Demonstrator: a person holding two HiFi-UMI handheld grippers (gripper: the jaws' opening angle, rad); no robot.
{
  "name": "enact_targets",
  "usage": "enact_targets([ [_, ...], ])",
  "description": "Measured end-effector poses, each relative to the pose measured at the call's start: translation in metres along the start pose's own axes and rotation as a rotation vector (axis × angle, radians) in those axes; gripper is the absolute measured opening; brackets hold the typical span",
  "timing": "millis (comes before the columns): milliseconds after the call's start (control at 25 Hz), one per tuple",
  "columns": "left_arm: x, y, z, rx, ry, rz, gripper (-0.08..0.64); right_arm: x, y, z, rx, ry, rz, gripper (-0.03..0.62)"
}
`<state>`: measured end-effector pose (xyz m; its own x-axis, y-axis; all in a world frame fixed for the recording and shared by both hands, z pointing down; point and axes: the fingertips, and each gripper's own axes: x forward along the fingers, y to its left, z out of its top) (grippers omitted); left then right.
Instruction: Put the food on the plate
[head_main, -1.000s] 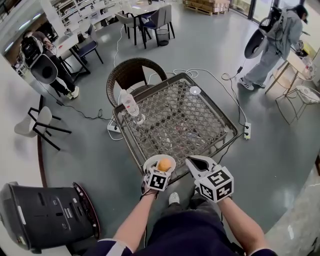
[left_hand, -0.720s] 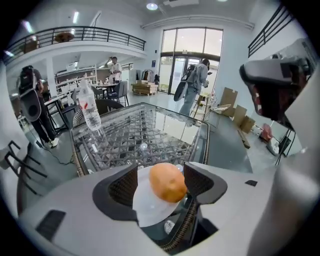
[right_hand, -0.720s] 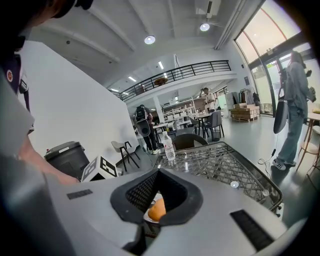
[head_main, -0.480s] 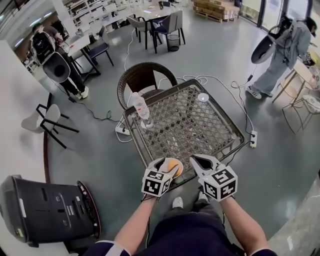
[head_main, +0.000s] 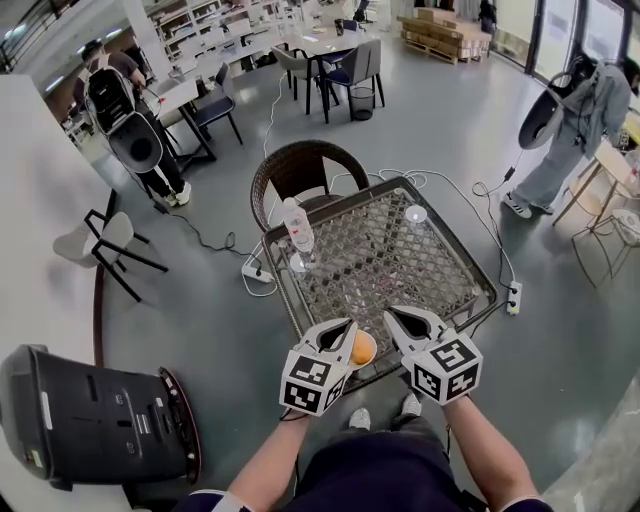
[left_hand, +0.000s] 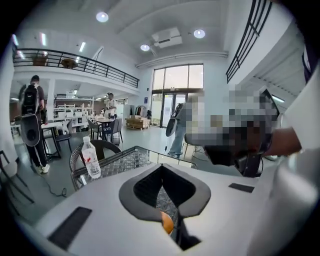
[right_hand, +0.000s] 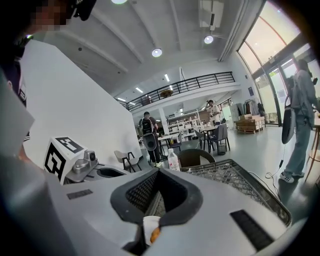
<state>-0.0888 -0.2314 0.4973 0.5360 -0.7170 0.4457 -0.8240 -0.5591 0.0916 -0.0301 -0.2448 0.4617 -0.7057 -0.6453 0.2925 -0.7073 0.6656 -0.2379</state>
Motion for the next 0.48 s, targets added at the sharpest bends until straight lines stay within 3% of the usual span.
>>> enact_targets([
  [480, -0.034, -0.018, 0.06, -0.009, -0.158, -0.084, 0.009, -0.004, 0.027, 0.048, -0.088, -0.137, 0.066, 0.006],
])
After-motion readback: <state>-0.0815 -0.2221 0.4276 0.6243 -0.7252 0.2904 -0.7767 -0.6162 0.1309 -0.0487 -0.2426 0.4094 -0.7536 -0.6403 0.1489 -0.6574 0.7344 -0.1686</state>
